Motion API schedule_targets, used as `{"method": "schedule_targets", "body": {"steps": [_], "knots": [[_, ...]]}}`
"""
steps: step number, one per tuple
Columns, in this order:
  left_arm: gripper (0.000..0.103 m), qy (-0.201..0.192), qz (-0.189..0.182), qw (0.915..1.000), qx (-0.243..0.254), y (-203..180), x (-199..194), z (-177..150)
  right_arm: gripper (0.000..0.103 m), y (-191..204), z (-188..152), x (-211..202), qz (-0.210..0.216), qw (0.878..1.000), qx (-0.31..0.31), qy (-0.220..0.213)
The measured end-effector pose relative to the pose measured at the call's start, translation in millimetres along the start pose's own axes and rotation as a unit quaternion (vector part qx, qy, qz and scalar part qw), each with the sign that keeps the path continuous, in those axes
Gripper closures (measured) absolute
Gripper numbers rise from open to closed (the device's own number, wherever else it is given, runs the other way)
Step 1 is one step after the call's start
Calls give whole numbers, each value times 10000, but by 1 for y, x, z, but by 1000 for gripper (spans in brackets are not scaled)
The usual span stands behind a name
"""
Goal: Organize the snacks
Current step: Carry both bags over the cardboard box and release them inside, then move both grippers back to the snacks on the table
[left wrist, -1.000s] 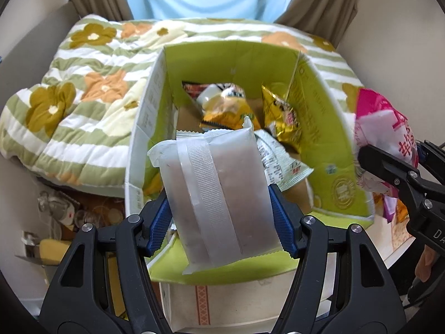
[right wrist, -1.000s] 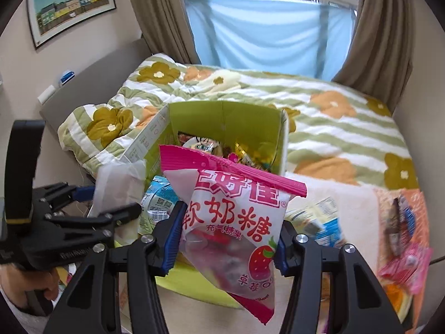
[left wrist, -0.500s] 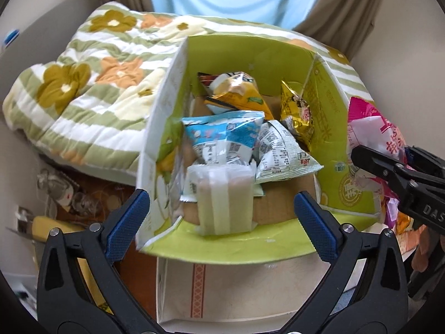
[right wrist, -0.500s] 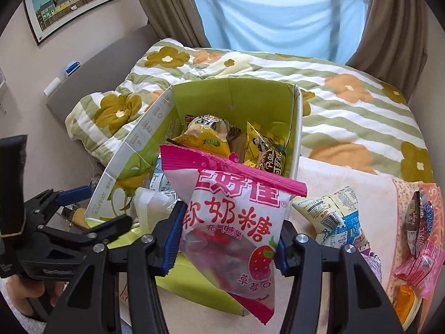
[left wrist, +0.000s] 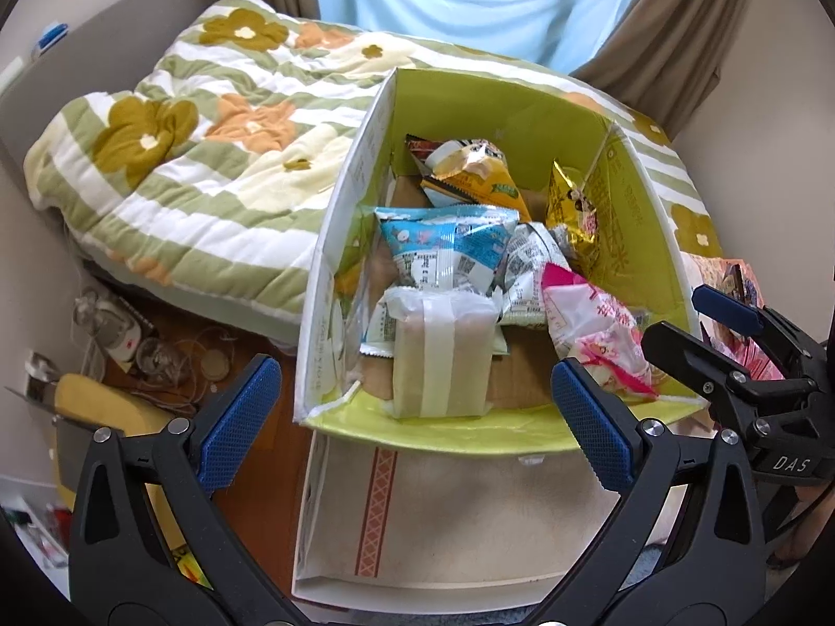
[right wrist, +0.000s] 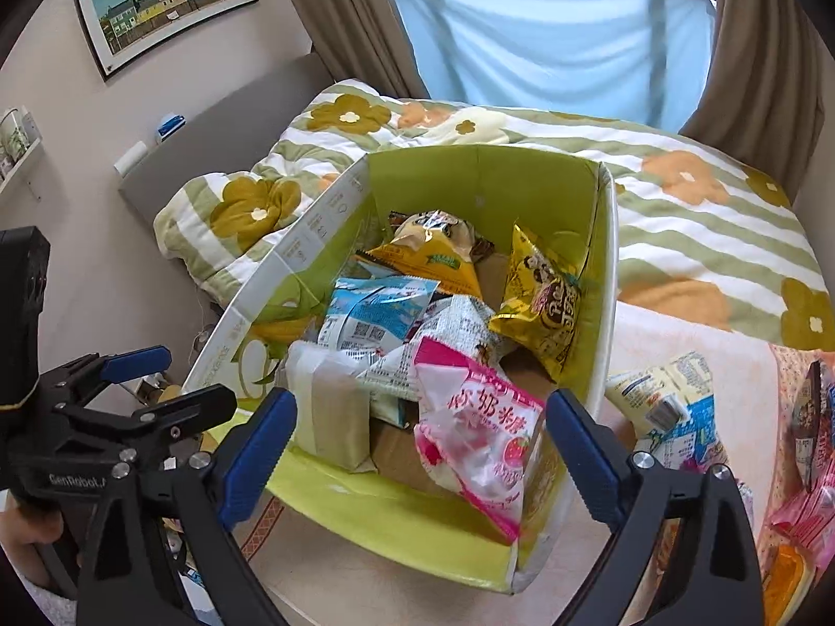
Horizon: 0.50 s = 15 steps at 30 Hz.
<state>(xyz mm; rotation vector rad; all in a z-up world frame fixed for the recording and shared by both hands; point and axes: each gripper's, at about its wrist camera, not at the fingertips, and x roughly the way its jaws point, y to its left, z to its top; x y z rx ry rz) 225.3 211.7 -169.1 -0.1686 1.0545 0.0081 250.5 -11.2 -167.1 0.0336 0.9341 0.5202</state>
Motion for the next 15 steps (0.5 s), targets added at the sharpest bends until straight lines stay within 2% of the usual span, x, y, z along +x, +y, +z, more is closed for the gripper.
{"method": "schedule_targets", "body": {"steps": [2, 3, 9, 15], "knots": [[1, 6, 30, 10000, 31, 2, -1, -3, 5, 1, -3, 0, 11, 10000, 14, -28], [1, 3, 32, 10000, 37, 2, -2, -3, 1, 2, -3, -1, 18, 10000, 14, -45], [1, -135, -85, 9998, 98, 6, -15, -4, 1, 10, -5, -9, 0, 9998, 27, -185], [1, -319, -167, 9987, 351, -5, -27, 1, 1, 13, -5, -34, -359, 9985, 103, -402]]}}
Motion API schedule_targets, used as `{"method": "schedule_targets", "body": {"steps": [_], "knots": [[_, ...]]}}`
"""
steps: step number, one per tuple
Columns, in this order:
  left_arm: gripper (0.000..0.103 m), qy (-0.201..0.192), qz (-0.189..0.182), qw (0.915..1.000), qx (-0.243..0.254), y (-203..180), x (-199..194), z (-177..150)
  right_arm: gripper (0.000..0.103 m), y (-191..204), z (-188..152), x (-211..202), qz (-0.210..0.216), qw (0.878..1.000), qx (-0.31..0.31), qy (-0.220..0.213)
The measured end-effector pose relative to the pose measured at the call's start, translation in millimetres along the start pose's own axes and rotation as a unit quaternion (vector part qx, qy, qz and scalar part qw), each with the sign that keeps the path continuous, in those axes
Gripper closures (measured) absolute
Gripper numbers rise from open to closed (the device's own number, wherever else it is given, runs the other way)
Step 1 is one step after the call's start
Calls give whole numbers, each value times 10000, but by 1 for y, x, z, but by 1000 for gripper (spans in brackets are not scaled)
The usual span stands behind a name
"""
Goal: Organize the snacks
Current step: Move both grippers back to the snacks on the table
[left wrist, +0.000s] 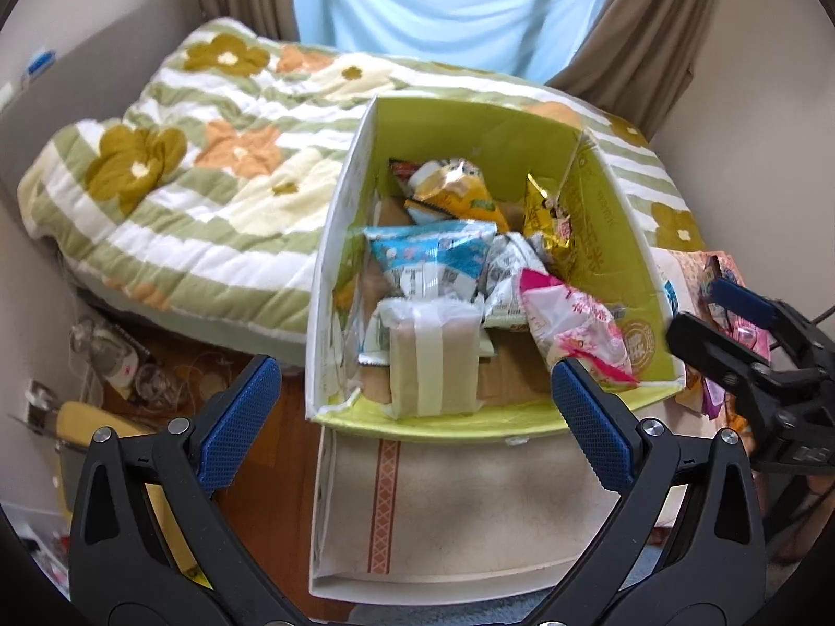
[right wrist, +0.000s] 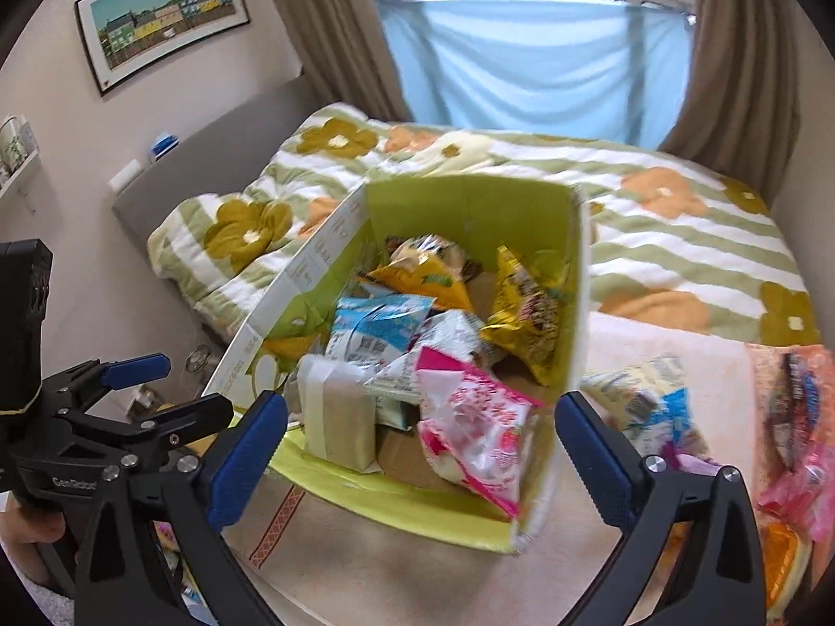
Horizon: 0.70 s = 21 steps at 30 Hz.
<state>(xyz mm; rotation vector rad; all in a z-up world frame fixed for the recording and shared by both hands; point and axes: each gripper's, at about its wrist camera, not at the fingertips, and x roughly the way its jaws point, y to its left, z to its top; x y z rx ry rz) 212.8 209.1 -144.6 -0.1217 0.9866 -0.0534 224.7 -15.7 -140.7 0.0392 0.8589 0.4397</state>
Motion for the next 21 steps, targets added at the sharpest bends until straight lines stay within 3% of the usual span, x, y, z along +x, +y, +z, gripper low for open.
{"method": "schedule_targets", "body": {"steps": [10, 16, 21], "knots": [[1, -154, -923, 9932, 693, -59, -5, 15, 1, -27, -18, -81, -922, 9937, 437, -474], [1, -202, -1276, 9851, 1139, -123, -10, 17, 1, -72, -35, -120, -1596, 9822, 807, -582], [1, -123, -1402, 9813, 1313, -180, -5, 13, 1, -125, -51, -145, -1882, 9733, 1145, -643]]}}
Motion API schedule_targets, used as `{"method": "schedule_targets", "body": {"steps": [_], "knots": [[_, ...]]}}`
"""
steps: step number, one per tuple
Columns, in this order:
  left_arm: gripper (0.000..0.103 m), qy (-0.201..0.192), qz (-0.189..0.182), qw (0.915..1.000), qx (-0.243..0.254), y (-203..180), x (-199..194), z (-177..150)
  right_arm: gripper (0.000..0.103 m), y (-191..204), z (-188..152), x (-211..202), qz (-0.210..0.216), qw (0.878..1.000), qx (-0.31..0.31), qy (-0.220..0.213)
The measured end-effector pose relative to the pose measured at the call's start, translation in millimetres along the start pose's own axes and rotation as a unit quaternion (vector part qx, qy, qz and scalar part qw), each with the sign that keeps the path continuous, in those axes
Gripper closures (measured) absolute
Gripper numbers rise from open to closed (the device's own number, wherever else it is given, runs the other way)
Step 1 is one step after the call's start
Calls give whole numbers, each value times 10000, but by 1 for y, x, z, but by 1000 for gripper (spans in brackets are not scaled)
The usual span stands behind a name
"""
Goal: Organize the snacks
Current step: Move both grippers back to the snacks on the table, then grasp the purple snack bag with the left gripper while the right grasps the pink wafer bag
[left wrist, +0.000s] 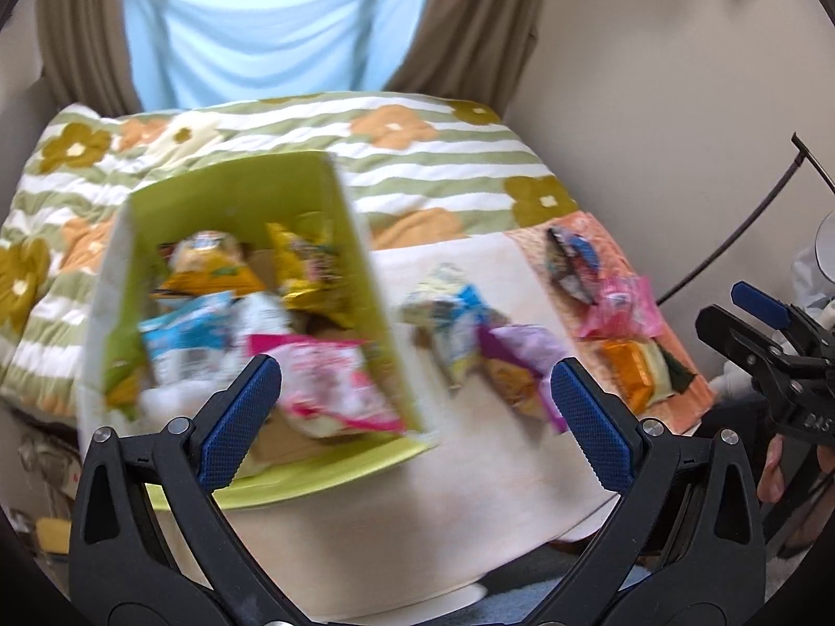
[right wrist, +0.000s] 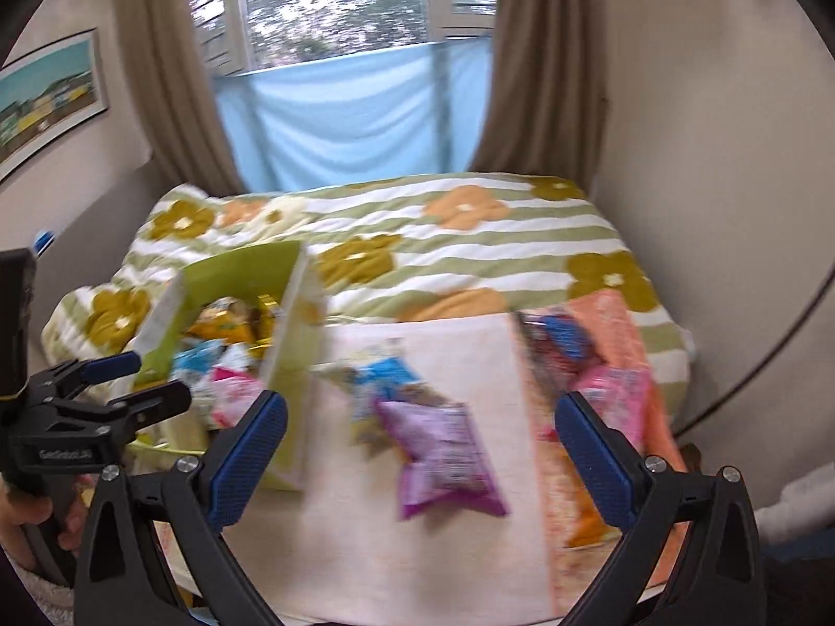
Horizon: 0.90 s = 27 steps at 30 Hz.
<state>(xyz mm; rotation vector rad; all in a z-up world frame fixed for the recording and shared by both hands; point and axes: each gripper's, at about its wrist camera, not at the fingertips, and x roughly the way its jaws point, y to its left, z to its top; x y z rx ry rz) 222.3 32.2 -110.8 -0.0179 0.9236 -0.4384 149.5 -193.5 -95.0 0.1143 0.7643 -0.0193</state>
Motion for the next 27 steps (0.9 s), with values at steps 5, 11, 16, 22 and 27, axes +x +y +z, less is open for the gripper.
{"method": "schedule_targets", "body": {"steps": [5, 11, 16, 22, 27], "knots": [[1, 282, -51, 9996, -65, -53, 36, 0, 1, -63, -2, 11, -125, 9995, 58, 281], [1, 714, 47, 9965, -435, -93, 86, -4, 1, -123, -6, 43, -13, 9974, 21, 721], [1, 946, 209, 9913, -894, -104, 119, -8, 1, -160, -9, 78, 248, 9934, 28, 1119], [1, 1280, 325, 9836, -1225, -109, 156, -20, 1, -179, -16, 122, 491, 9860, 106, 1592], [1, 1523, 408, 9809, -1143, -113, 182, -26, 1, -184, -24, 157, 619, 9799, 196, 1888]]}}
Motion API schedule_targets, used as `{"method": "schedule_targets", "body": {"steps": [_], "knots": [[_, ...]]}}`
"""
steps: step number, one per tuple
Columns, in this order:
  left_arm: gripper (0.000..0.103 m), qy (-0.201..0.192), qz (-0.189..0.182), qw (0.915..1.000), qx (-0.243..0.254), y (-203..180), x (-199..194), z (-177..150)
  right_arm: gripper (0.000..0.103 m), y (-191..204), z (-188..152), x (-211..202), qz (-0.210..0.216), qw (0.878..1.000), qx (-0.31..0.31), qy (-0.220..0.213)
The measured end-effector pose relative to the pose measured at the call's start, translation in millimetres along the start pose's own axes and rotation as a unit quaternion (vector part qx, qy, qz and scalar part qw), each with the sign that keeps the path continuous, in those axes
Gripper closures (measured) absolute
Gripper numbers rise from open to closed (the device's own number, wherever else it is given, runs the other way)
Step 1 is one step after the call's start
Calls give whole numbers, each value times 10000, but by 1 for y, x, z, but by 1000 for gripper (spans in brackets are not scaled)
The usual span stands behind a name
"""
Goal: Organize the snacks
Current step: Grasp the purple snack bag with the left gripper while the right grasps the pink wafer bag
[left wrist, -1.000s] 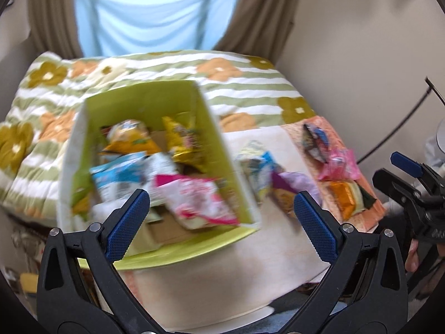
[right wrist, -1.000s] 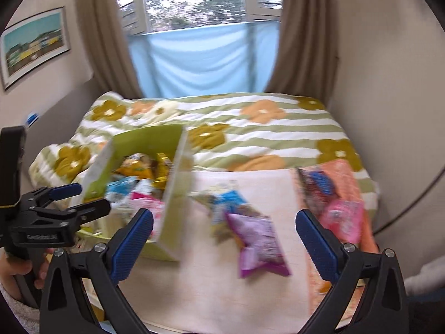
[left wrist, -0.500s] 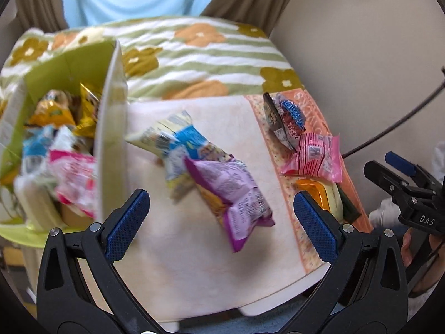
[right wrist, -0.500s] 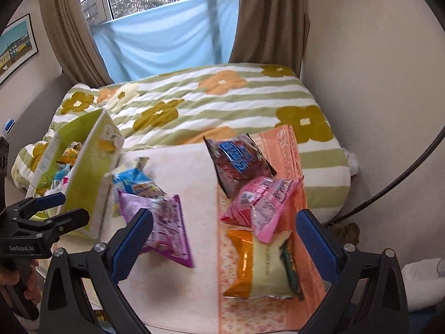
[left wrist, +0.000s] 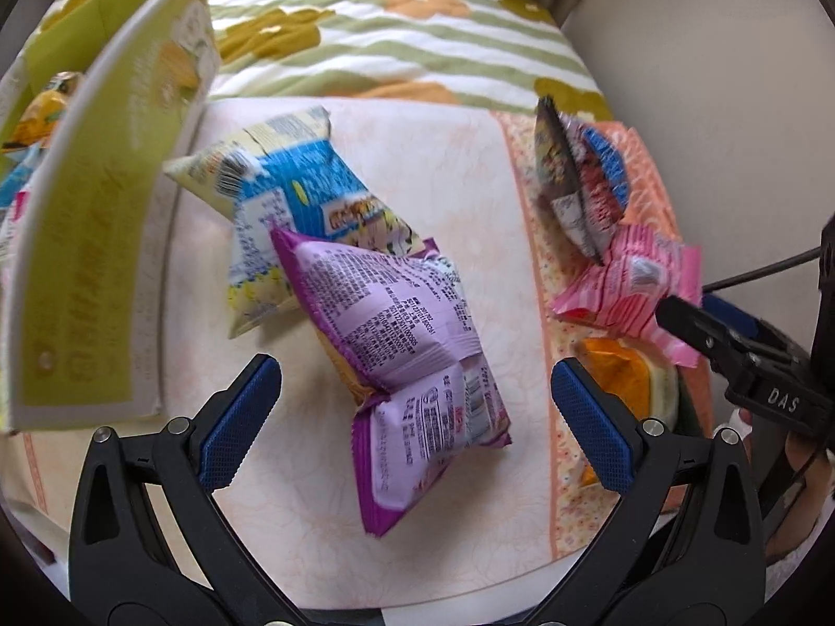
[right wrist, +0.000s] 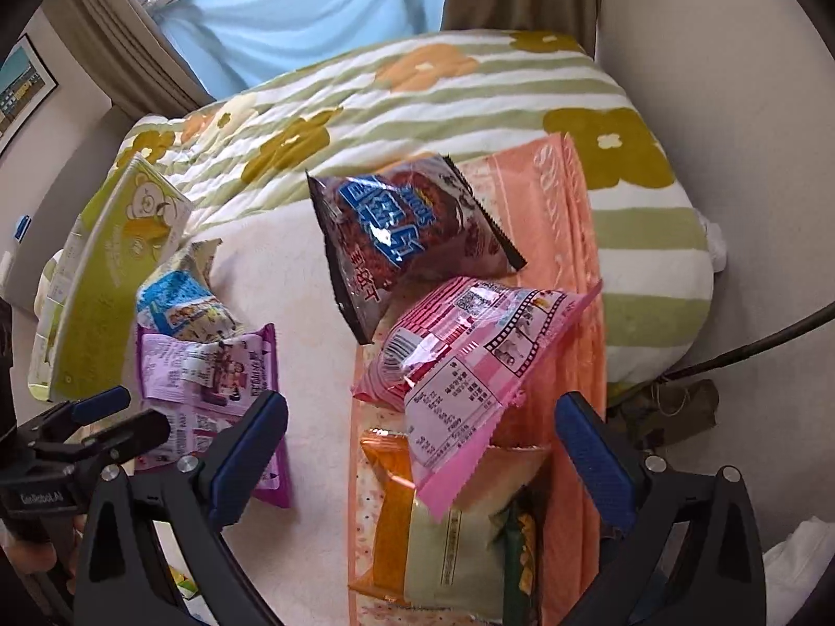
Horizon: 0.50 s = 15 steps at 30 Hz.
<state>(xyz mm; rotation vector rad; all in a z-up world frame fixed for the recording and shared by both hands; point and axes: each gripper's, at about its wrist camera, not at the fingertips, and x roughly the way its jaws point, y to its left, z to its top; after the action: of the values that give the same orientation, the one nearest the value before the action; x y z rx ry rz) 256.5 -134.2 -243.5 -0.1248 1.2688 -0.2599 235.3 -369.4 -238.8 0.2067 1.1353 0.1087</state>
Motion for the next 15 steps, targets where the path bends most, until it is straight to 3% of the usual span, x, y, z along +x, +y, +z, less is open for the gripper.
{"method": "schedule_targets", "body": {"steps": [8, 12, 15], "knots": [[2, 154, 20, 9999, 64, -1, 24, 9, 1, -6, 13, 30, 4, 9997, 177, 147], [14, 324, -59, 9994, 89, 1, 32, 11, 1, -9, 18, 40, -116, 9993, 285, 219], [29, 424, -95, 9990, 96, 2, 37, 11, 3, -10, 21, 45, -205, 9989, 312, 283]]}}
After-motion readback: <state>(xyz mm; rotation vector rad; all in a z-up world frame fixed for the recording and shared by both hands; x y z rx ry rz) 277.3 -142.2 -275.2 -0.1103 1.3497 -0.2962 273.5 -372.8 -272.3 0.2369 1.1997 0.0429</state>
